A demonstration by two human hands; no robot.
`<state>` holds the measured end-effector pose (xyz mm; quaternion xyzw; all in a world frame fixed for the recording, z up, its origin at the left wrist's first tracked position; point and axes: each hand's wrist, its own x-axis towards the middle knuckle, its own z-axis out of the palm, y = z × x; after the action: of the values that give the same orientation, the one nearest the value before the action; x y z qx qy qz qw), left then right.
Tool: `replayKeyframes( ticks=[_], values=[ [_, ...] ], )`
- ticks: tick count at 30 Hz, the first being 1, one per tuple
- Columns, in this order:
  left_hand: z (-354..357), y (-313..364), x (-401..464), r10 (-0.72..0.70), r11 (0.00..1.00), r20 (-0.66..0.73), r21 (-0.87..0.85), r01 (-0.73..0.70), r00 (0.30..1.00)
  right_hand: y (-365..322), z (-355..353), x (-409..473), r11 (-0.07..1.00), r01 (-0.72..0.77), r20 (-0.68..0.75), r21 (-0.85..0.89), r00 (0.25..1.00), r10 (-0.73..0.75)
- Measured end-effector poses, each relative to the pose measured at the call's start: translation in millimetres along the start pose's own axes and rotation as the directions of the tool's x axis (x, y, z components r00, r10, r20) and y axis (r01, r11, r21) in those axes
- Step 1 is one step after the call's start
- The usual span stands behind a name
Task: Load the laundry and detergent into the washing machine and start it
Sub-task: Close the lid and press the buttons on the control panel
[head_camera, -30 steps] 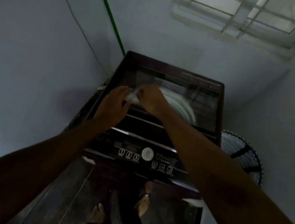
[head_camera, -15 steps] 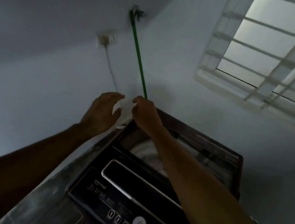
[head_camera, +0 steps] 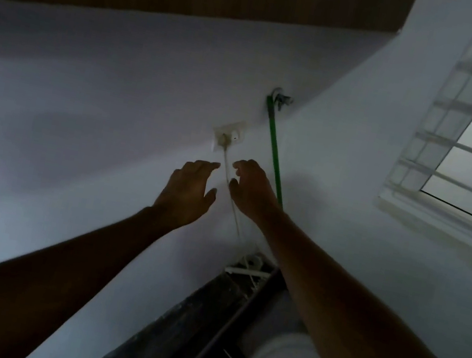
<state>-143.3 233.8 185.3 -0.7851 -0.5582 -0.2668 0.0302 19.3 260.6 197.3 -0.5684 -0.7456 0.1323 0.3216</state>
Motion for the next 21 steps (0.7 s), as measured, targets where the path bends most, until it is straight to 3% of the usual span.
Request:
replayKeyframes(
  ticks=[10, 21],
  values=[
    [33.7, -66.7, 130.8, -0.032, 0.999, 0.072, 0.015, 0.031, 0.997, 19.8, 53.0, 132.6, 0.994, -0.105, -0.013, 0.041, 0.994, 0.106],
    [93.1, -105.4, 208.4, -0.022, 1.000, 0.157, 0.006, 0.022, 0.987, 74.1, 104.0, 215.8, 0.960, -0.252, 0.053, 0.122, 0.967, 0.248]
  ],
)
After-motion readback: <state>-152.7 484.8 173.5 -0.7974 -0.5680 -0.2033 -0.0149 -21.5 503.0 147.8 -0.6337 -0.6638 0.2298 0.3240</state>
